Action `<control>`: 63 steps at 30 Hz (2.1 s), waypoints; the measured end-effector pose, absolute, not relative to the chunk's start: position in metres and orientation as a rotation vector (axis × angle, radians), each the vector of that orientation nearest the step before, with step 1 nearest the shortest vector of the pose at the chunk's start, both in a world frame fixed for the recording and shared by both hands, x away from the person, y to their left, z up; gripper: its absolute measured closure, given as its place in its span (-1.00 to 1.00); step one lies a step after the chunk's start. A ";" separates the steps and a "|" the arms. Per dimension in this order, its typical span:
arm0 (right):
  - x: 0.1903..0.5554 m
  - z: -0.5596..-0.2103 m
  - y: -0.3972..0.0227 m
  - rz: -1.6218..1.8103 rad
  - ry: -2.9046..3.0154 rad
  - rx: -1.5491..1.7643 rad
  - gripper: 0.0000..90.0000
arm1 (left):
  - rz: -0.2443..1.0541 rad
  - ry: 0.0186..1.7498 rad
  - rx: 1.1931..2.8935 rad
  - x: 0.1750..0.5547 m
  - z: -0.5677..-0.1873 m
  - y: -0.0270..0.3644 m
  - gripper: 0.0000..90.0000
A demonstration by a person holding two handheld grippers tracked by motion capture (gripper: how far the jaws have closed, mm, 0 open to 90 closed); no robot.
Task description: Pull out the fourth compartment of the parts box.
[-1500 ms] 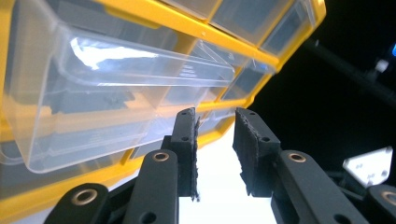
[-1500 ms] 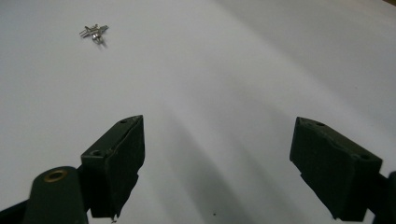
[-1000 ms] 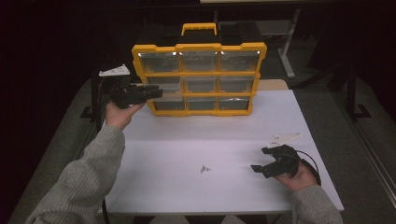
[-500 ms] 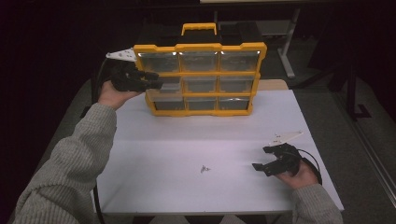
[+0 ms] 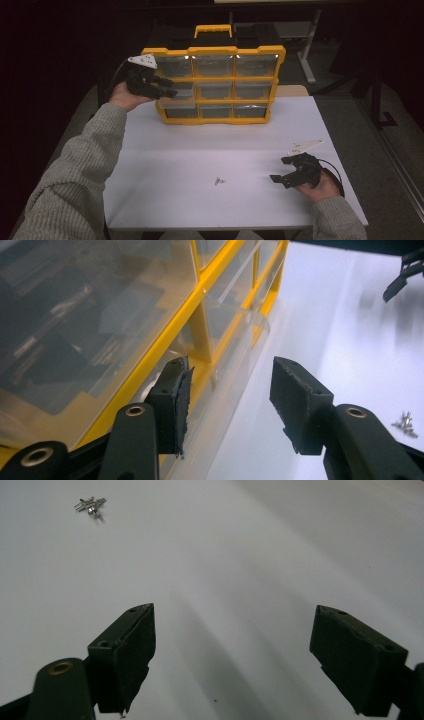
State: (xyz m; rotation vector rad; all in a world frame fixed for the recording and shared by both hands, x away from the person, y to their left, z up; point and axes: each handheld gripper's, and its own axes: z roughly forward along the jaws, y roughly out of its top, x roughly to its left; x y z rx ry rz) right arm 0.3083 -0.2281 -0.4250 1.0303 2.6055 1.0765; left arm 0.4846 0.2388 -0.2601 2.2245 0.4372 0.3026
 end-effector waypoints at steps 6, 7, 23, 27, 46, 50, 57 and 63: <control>0.309 -0.426 -0.227 1.071 2.614 1.034 -0.61 | 0.272 0.437 2.250 0.490 -0.266 0.236 0.17; 0.309 -0.426 -0.227 1.073 2.615 1.032 -0.61 | 0.271 0.439 2.255 0.490 -0.267 0.236 0.18; 0.311 -0.427 -0.228 1.070 2.620 1.037 -0.60 | 0.278 0.377 2.316 0.493 -0.273 0.234 0.40; 0.311 -0.427 -0.227 1.069 2.622 1.048 -0.60 | 0.267 0.354 2.347 0.494 -0.270 0.234 0.45; 0.312 -0.429 -0.226 1.059 2.627 1.052 -0.61 | 0.167 0.260 2.386 0.488 -0.265 0.238 0.56; 0.312 -0.429 -0.225 1.060 2.626 1.054 -0.61 | 0.153 0.247 2.400 0.485 -0.263 0.238 0.57; 0.312 -0.429 -0.225 1.064 2.627 1.037 -0.61 | 0.142 0.245 2.401 0.481 -0.261 0.238 0.57; 0.311 -0.429 -0.225 1.063 2.629 1.048 -0.61 | 0.127 0.225 2.405 0.477 -0.260 0.239 0.59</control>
